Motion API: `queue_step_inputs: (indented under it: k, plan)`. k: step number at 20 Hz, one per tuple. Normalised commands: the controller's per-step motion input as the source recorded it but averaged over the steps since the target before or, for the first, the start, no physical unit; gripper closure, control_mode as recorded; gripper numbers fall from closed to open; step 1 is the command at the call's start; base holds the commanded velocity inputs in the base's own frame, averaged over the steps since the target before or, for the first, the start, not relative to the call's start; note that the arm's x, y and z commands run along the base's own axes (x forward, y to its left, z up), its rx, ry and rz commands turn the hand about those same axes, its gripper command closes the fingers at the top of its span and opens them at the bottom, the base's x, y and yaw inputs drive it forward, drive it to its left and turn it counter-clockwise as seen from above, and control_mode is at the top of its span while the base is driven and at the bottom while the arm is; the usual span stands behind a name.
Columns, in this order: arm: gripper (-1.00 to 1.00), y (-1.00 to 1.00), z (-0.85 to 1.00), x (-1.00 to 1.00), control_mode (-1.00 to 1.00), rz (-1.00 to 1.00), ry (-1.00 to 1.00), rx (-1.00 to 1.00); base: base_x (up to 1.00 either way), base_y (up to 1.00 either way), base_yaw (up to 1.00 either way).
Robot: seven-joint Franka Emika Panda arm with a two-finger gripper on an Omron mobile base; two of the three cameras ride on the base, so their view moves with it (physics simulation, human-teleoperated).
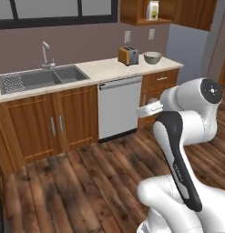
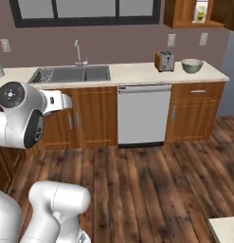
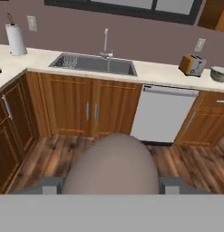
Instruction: Pick the egg and butter from the fridge and place them by the bowl for mixing.
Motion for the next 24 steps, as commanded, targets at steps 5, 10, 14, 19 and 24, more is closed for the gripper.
queue_step_inputs:
  k: [5,10,14,19,24]
  plan:
    - [1.00,0.00,0.00,0.00,1.00,0.00,0.00,0.00,1.00,0.00,0.15]
    - [1.00,0.00,0.00,0.00,1.00,0.00,0.00,0.00,1.00,-0.08,0.05]
    - [1.00,0.00,0.00,0.00,1.00,0.00,0.00,0.00,1.00,-0.49,-0.01]
    - [1.00,0.00,0.00,0.00,1.00,0.00,0.00,0.00,1.00,-0.80,-0.11]
    - [1.00,0.00,0.00,0.00,1.00,0.00,0.00,0.00,1.00,-1.00,-0.17]
